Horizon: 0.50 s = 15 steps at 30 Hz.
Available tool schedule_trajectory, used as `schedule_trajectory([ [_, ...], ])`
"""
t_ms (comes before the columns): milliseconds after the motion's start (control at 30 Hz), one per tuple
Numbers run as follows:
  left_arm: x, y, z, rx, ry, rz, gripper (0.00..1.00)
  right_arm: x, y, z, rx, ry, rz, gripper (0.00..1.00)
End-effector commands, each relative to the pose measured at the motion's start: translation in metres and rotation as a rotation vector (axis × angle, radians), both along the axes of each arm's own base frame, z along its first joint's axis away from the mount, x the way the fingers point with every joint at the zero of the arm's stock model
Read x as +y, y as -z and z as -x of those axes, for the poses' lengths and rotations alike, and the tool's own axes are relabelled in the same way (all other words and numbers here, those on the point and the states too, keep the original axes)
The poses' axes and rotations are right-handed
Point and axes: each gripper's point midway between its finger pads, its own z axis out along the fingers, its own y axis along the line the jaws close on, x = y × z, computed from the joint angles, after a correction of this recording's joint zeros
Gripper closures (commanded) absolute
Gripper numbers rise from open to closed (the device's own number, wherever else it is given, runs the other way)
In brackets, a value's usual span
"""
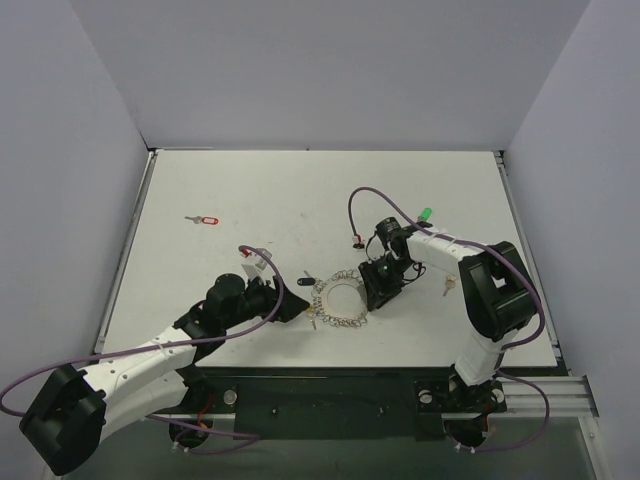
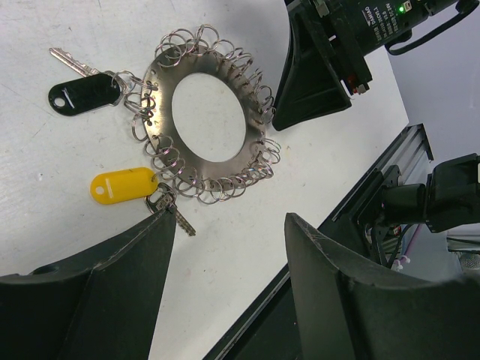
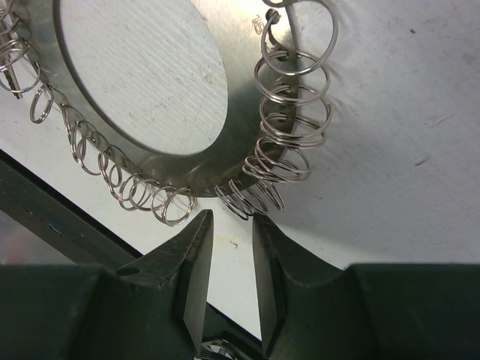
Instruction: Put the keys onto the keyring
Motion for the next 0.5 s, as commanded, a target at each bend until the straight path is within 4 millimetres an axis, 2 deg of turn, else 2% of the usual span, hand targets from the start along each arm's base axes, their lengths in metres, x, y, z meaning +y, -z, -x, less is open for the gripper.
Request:
schedule_trajectory([
  [0,-0.0045,-0.0176,-0.0059,-0.054,0.004,0.027,0.3,0.0049,-0.0076,0.002,0.022,-0.001,-0.007,0.76],
  [467,-0.0055,-0.0163,-0.0056,-0.051,0.009,0.022,0.3,0.007,-0.0124,0.0011,-0.023,-0.051,0.013,0.8],
])
